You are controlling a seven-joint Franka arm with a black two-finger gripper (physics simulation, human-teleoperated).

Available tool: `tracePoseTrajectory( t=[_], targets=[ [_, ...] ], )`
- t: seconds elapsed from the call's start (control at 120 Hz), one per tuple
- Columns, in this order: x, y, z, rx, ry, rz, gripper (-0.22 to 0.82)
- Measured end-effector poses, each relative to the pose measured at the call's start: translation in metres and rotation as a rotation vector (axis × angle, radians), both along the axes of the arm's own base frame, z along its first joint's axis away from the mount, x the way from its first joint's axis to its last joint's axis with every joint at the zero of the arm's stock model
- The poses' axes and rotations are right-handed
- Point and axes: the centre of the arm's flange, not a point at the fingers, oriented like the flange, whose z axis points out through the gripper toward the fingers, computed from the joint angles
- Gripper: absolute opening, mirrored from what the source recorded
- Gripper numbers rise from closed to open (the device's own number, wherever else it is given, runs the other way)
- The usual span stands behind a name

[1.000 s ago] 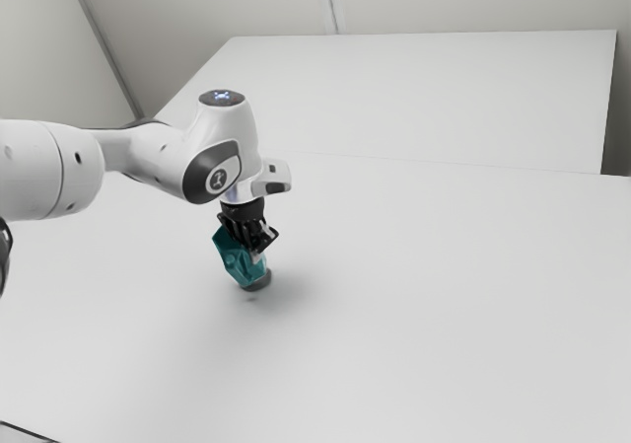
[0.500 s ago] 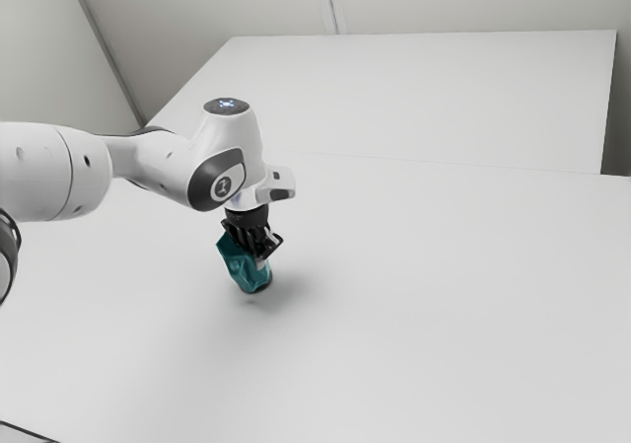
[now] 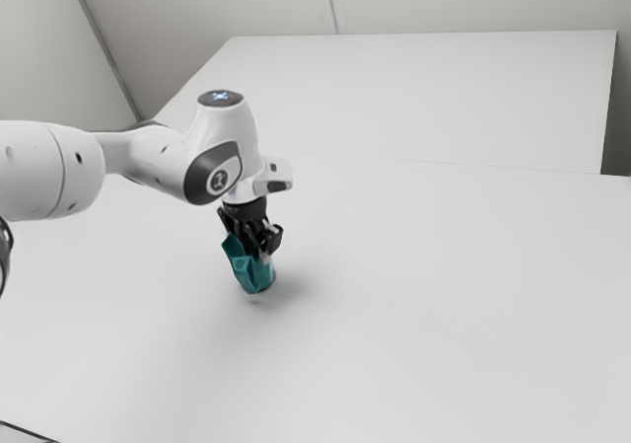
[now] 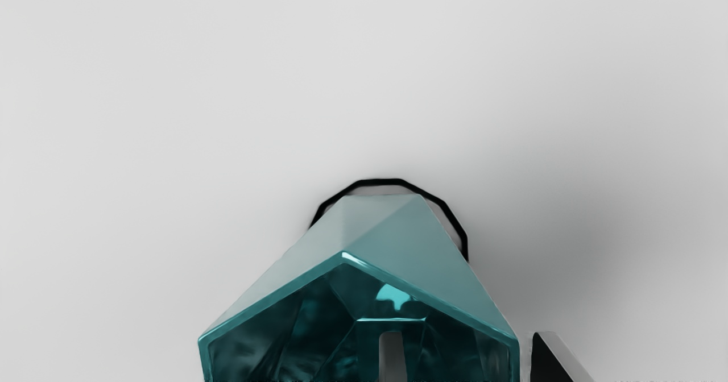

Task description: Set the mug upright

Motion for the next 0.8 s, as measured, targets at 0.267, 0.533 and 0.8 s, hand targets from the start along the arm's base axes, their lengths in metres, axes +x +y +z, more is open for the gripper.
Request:
tracePoseTrajectory(
  t=[0.267, 0.533, 0.8],
  targets=[
    [-0.001, -0.002, 0.049, -0.015, -0.075, -0.006, 0.19],
    [0.031, -0.005, 0.144, -0.049, -0.158, 0.022, 0.28],
    [0.060, 0.032, 0.188, -0.080, -0.080, 0.128, 0.50]
  ],
)
